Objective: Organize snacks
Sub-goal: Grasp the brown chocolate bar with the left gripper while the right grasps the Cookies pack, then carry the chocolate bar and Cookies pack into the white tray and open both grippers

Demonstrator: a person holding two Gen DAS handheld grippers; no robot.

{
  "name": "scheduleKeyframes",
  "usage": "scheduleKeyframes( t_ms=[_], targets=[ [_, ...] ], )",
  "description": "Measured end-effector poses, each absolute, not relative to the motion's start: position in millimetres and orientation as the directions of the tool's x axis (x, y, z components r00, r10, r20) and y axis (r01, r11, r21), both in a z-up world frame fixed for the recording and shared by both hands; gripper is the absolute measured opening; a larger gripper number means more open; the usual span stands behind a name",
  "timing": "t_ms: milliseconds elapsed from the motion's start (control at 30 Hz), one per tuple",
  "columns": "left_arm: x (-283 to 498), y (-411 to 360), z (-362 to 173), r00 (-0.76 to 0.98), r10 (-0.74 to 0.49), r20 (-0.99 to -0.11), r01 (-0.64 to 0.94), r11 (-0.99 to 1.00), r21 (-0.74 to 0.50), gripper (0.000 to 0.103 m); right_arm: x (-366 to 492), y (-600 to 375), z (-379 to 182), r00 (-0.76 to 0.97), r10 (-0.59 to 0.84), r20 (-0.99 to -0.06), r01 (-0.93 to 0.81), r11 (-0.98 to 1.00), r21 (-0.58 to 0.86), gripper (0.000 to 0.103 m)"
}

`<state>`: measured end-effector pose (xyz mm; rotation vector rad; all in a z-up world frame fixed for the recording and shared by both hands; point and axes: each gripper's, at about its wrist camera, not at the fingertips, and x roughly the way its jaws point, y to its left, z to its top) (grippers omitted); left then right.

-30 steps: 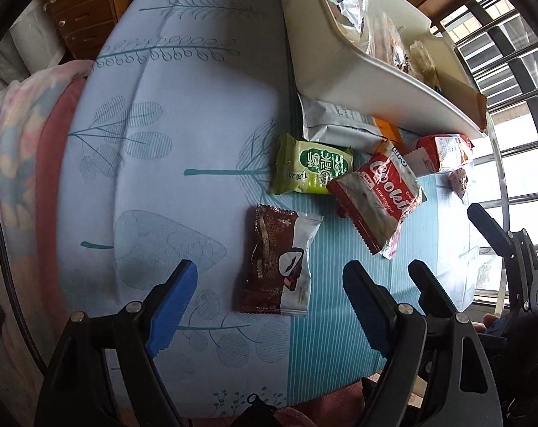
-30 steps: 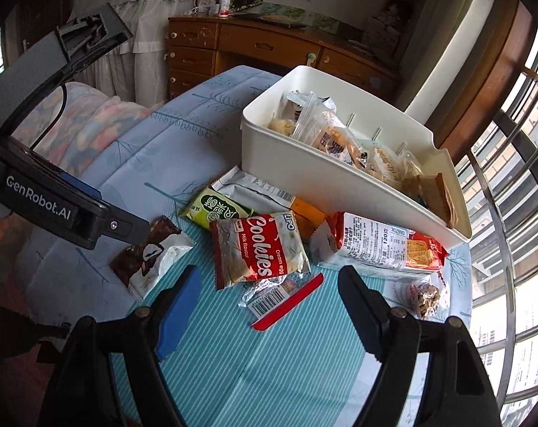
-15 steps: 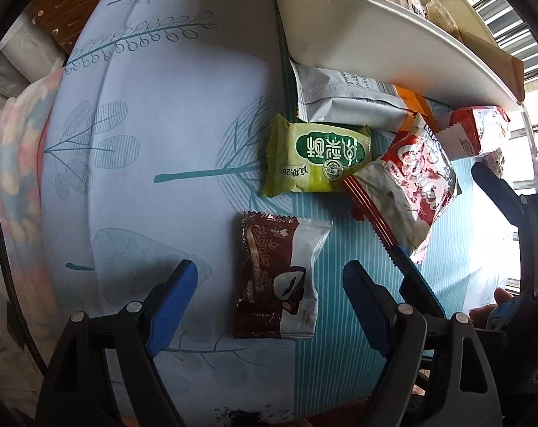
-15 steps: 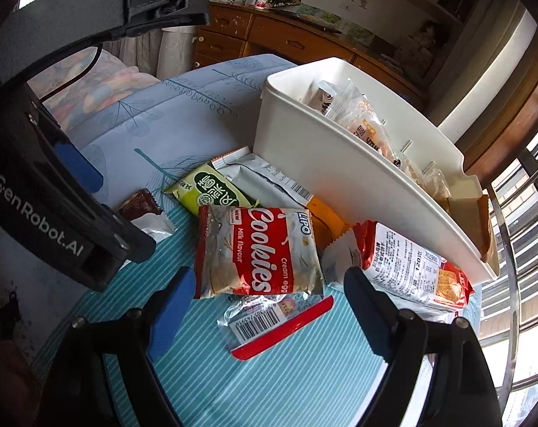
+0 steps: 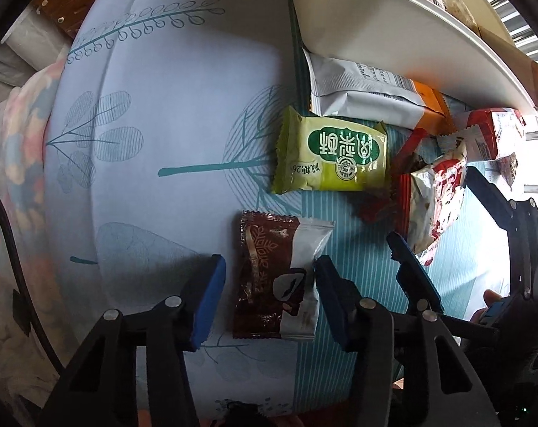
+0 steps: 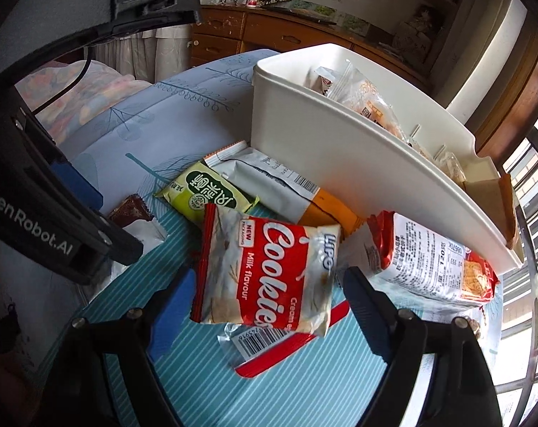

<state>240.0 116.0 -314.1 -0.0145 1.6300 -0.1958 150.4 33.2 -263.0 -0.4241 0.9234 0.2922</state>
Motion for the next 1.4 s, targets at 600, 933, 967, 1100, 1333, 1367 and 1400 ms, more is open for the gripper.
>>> scheduleKeyframes(
  t_ms=[600, 933, 967, 1100, 1333, 1367, 1400],
  targets=[
    [218.3, 125.5, -306.4, -0.031, -0.166, -0.986, 0.153, 0.974, -0.169, 0.035, 135.5, 20.5, -266.2, 0.567, 0.067, -0.821, -0.301, 0.944, -0.131, 0.062],
    [218.4, 119.0, -269.4, 0.034, -0.207, -0.978, 0.211, 0.958, -0.196, 0.035, 125.7, 16.9, -254.4, 0.586, 0.064, -0.808, -0.255, 0.961, -0.109, 0.059],
    [219.4, 117.9, -264.4, 0.044, -0.21, -0.977, 0.219, 0.956, -0.196, 0.034, 125.1, 16.4, -250.8, 0.592, 0.064, -0.804, -0.252, 0.961, -0.109, 0.059],
    [227.5, 113.1, -247.4, 0.083, -0.221, -0.972, 0.237, 0.952, -0.196, 0.034, 124.0, 14.9, -235.5, 0.62, 0.061, -0.782, -0.238, 0.965, -0.114, 0.059],
    [250.3, 120.0, -207.1, 0.159, -0.251, -0.955, 0.25, 0.946, -0.207, 0.034, 133.0, 10.3, -202.4, 0.682, 0.046, -0.73, -0.205, 0.97, -0.13, 0.059],
    [253.4, 119.7, -202.0, 0.172, -0.254, -0.952, 0.252, 0.945, -0.207, 0.034, 135.3, 8.5, -198.0, 0.69, 0.044, -0.722, -0.198, 0.971, -0.131, 0.059],
    [256.8, 120.1, -197.1, 0.184, -0.258, -0.949, 0.253, 0.945, -0.207, 0.034, 137.8, 7.2, -193.9, 0.698, 0.042, -0.715, -0.191, 0.973, -0.13, 0.059]
  ],
)
